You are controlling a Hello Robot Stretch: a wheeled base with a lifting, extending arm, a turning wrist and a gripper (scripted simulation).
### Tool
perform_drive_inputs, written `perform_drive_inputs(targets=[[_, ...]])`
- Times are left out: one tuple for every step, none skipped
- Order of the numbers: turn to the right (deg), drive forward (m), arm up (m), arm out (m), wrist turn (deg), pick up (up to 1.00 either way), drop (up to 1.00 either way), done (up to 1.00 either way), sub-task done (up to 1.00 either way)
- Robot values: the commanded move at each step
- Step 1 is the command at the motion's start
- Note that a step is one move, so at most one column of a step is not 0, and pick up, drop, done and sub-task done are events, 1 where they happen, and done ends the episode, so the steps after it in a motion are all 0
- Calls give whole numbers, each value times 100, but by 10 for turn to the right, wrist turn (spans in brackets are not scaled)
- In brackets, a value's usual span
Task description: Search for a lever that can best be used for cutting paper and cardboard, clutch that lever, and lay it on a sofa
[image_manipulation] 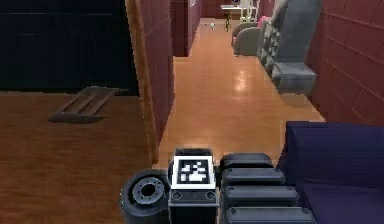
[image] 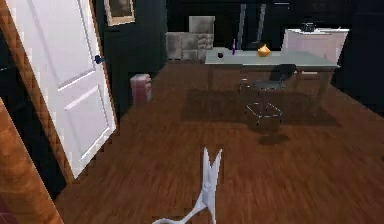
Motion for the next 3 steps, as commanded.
perform_drive_inputs(targets=[[-450,0,0,0,0,0,0,0,0],[-450,0,0,0,0,0,0,0,0],[-450,0,0,0,0,0,0,0,0]])
